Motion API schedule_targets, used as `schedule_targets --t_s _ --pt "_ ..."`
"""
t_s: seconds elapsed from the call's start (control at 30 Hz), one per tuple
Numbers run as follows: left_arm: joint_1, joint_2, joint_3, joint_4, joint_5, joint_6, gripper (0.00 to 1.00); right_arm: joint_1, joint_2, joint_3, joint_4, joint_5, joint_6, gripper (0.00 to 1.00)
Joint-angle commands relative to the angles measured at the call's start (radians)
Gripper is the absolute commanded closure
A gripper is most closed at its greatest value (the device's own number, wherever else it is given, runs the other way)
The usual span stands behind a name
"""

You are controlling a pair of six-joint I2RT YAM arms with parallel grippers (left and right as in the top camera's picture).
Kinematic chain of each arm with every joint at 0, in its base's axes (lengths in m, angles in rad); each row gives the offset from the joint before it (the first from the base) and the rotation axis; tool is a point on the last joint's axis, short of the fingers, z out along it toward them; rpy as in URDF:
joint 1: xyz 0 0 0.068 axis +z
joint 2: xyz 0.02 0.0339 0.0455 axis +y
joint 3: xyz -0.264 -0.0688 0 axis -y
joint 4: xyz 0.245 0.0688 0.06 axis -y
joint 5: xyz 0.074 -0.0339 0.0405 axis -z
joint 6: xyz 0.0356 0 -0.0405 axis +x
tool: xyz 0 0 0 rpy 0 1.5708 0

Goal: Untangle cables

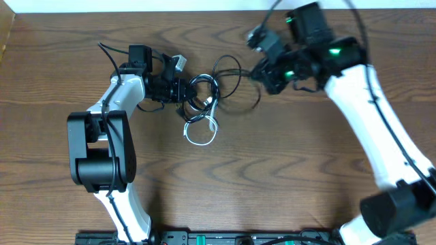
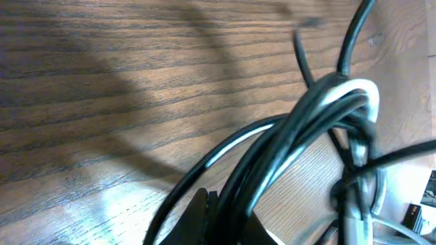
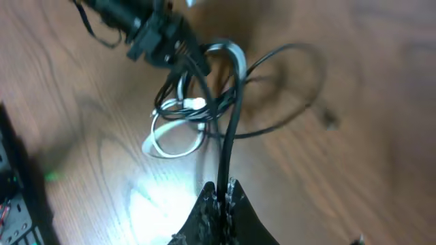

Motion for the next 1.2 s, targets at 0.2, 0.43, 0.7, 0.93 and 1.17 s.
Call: schedule_targets --t_s 0.2,0.43,0.7,0.93,1.17 --pt "0.019 0.003 0.008 0.000 0.159 0.010 0.93 -0.096 -0.062 0.005 -0.010 0.169 0.164 0.99" --pt "0.033 0.003 0.008 0.000 0.251 0.030 0.92 -0.117 -0.058 0.004 -0.036 0.230 0.236 0.89" --pt "0.037 0.003 0.008 -0.002 0.257 0.032 0.93 -0.120 -0.056 0.004 -0.085 0.666 0.495 0.99" --pt "0.039 0.003 0.008 -0.009 0.261 0.032 0.93 -0.123 -0.045 0.003 -0.098 0.517 0.474 0.41" --pt "0.039 0.003 0.008 -0.031 0.426 0.157 0.93 -0.120 0.028 0.003 -0.046 0.175 0.475 0.40"
